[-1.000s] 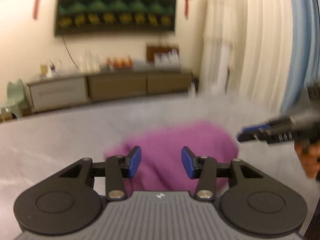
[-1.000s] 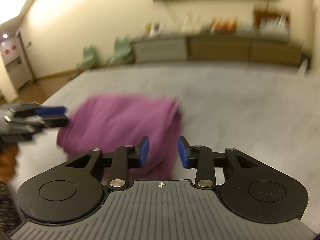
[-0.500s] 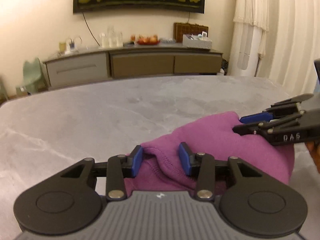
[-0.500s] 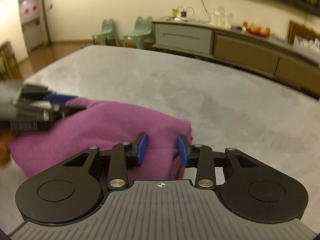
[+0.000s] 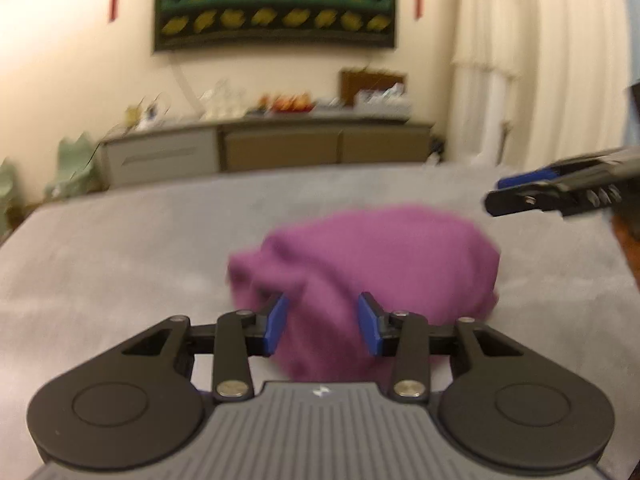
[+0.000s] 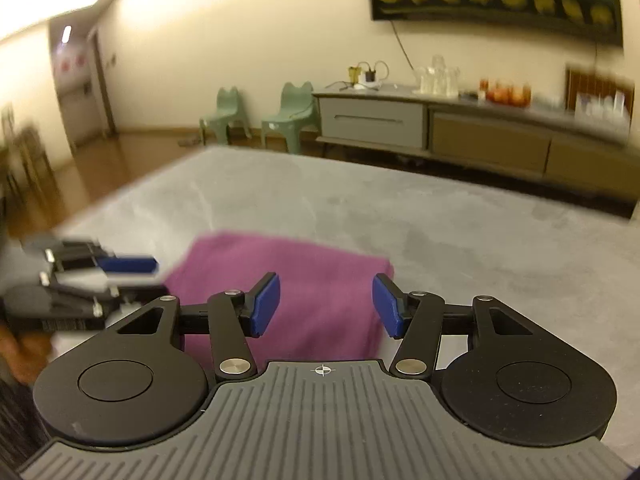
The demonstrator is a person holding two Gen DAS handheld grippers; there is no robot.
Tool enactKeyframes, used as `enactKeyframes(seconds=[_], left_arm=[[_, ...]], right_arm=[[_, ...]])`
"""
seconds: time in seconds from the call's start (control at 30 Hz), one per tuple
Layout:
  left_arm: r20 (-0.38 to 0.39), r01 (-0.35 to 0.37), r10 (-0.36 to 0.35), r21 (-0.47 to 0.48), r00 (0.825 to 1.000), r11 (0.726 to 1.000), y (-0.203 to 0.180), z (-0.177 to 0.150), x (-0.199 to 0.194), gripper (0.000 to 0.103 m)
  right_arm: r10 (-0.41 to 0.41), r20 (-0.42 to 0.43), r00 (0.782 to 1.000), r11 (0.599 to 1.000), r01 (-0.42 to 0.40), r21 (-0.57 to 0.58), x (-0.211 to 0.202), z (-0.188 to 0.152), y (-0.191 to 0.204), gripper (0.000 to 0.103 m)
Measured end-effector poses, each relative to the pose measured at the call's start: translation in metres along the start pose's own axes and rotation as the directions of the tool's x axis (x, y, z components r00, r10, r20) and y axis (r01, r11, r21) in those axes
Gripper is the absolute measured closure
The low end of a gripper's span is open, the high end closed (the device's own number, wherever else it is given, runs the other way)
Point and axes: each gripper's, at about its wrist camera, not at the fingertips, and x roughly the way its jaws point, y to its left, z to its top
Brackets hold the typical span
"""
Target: Fold clothes
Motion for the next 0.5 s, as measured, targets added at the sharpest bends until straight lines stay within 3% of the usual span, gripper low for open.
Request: enactKeyframes(seconds=[0.07, 0.17, 0.3, 0.4, 0.43, 0.5], left_arm=[[-0.017, -0.009, 0.009, 0.0, 1.0, 1.0, -0.003, -0.006, -0.003, 0.064], [-0.052, -0.027, 0.028, 0.032, 0.998, 0.999, -0.006, -0.011, 0.004, 0.062], [-0.121, -0.064, 0.067, 0.03, 0.99, 0.998, 0.001, -0.021, 0.023, 0.061], [-0.148, -0.066, 0.068, 0.019, 0.987, 0.998, 0.007, -0.027, 0.026, 0.061], [-0.148, -0.063, 0.064, 0.016, 0.987, 0.998, 0.009, -0.028, 0.026, 0.062], [-0.147, -0.055, 0.057, 0.019, 0.988, 0.998, 0.011, -0.027, 0.028, 0.062]], right_arm=[[-0.025, 0.024, 0.999, 0.978, 0.03, -0.206, -0.004, -0.013, 0.04, 0.036], [0.013, 0.055, 0.998, 0.878, 0.015, -0.479, 0.003, -0.034, 0.1, 0.022], [-0.046, 0.106, 0.993, 0.739, 0.105, -0.665, 0.029, -0.051, 0.149, 0.022], [-0.091, 0.105, 0.99, 0.639, 0.139, -0.757, 0.052, -0.065, 0.162, 0.024], [-0.1, 0.106, 0.989, 0.619, 0.145, -0.772, 0.056, -0.067, 0.165, 0.028], [-0.089, 0.108, 0.99, 0.632, 0.14, -0.762, 0.055, -0.063, 0.166, 0.039]])
